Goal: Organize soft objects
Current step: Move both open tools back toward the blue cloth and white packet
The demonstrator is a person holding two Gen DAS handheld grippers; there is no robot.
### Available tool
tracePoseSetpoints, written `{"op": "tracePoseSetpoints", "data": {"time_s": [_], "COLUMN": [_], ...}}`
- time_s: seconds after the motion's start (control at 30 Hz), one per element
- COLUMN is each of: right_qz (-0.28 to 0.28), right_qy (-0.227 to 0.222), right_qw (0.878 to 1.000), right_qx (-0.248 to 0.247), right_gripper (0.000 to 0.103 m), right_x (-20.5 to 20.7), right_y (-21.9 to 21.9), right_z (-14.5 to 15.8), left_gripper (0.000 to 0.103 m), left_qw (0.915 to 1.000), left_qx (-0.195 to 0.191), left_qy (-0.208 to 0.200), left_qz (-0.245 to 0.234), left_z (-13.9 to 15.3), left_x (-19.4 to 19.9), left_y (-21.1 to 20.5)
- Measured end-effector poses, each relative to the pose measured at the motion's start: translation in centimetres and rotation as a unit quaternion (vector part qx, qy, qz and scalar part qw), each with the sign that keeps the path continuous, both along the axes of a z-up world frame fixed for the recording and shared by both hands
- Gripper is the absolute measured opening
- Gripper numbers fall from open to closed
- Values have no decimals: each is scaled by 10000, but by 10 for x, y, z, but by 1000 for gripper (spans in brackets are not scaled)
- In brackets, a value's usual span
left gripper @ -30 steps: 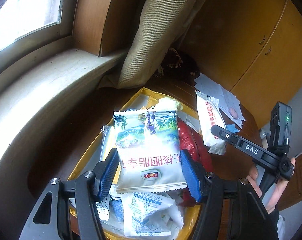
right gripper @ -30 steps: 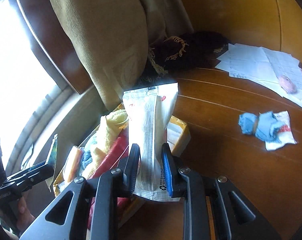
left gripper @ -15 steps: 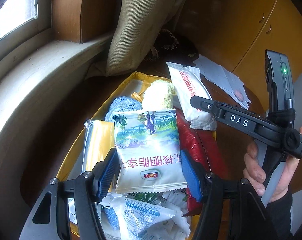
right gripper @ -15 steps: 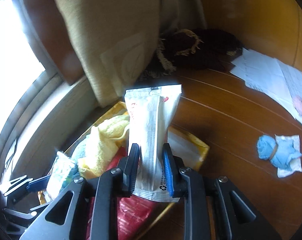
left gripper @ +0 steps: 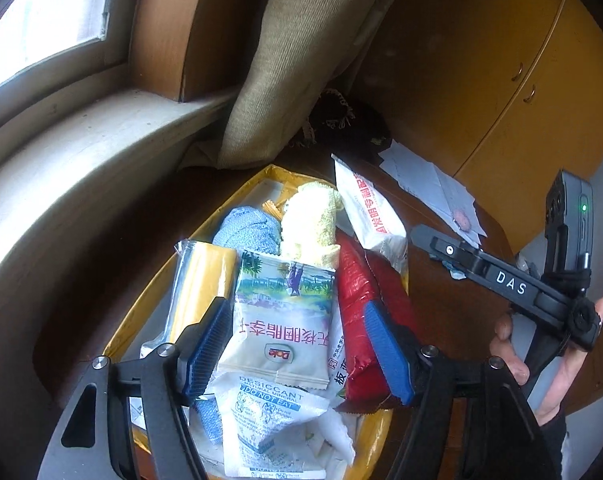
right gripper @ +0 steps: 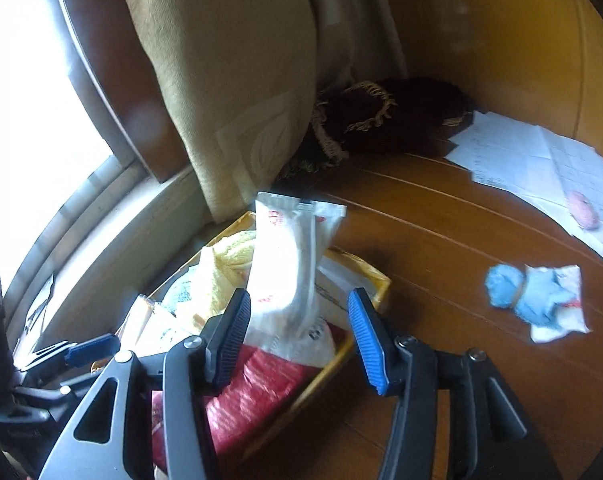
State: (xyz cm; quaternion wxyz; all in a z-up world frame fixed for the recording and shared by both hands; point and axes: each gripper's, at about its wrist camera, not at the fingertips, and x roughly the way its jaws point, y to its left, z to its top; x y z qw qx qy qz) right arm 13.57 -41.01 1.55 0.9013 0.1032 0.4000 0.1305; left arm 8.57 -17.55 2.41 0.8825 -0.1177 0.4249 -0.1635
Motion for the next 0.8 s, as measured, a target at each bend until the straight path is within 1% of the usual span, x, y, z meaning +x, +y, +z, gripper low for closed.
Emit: {"op": "tracePoseSetpoints", "data": {"time_s": [0.07,0.13,0.17,0.23,0.3,0.33,0.4,0.47,0.53,0.63,0.8], "right_qz": [-82,-133,-178,-289,-377,-436,-594,-771,-1009,-1264,-1610], "right_qy": [8,34,37,80,80,96,130,226,270,298,421], "right_qw": [9997,9992,9990,9985,9982,9980,9971,9949,9914,9877,9798], "right_qx": [230,374,412,462,468,445,465,604,783,872,1105], "right_gripper": [51,52,53,58,61,64,66,66,68,69,70], "right_x": [-12,-22,-27,-39,-53,-58,-69,-75,-81,-84,-76], "right_y": [-9,-17,-20,-30,-40,-45,-59,-75,-94,-116,-146], "right_z": [1,2,2,4,8,10,14,16,17,18,11], "left_gripper": [73,73,73,73,73,73,73,73,73,73,73], "left_qw": [9998,9996,9994,9987,9978,9972,9961,9952,9943,9941,9936], "left_qx": [-8,-17,-34,-96,-143,-173,-220,-254,-262,-234,-201], "left_qy": [-179,-292,-321,-392,-437,-454,-456,-472,-488,-439,-331], "left_qz": [47,-53,-116,-299,-473,-561,-720,-824,-911,-961,-1065], "left_z": [10,18,21,27,32,33,37,40,43,43,38], "left_x": [-14,-25,-31,-42,-56,-61,-70,-78,-84,-86,-80], "left_y": [2,0,-3,-10,-16,-19,-26,-33,-40,-51,-70]}}
